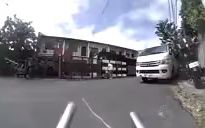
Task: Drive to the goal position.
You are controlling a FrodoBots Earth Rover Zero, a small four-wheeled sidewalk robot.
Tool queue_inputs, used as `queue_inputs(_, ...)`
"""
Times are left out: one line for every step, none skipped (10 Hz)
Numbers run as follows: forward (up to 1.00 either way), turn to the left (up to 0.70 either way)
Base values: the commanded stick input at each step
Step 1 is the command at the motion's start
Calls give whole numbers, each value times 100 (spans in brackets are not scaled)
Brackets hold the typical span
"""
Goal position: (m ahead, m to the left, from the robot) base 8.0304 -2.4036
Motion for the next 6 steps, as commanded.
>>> queue_inputs(100, 0)
queue_inputs(100, 0)
queue_inputs(100, 0)
queue_inputs(100, -40)
queue_inputs(100, -40)
queue_inputs(100, -40)
